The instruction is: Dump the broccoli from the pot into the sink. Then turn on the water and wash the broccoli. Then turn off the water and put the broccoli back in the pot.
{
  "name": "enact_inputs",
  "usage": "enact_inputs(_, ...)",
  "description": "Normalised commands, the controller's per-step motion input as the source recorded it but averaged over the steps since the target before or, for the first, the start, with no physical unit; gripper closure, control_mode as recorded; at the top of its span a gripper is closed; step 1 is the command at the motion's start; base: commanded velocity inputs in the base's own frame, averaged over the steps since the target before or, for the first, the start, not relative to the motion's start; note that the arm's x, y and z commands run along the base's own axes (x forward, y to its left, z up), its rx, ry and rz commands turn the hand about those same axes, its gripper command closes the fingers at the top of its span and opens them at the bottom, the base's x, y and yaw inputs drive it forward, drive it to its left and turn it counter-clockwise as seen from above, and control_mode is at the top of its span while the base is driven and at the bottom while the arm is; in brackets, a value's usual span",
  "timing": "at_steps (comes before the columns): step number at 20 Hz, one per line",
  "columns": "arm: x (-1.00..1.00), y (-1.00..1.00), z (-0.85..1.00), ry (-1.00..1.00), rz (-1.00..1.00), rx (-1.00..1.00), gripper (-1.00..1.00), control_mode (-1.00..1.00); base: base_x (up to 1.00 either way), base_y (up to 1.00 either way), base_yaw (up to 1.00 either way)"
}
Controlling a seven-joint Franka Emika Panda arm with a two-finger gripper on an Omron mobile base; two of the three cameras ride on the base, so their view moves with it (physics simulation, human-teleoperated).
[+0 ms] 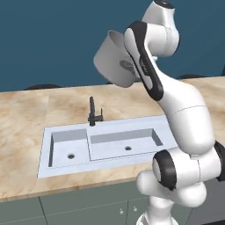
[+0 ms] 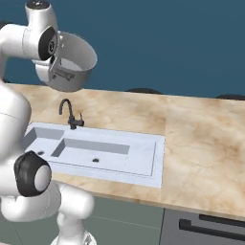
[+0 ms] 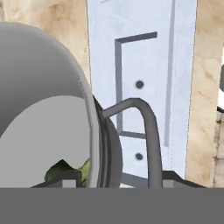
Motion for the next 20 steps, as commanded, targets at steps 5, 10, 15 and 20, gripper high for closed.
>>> enact_inputs(5,0.00,-1.00,-0.03,0.15,-0.16,0.24,1.00,-1.00,0.00,0.00,0.00)
enact_inputs(10,0.08,-0.89,-0.44,0.16,-0.05,0.48,1.00,-1.00,0.00,0.00,0.00)
enact_inputs(15,0.24,-0.57,-0.92,0.13,0.00,0.55,1.00,-1.00,0.00,0.00,0.00)
enact_inputs(20,0.32,-0.29,-0.91,0.08,0.00,0.46,1.00,-1.00,0.00,0.00,0.00)
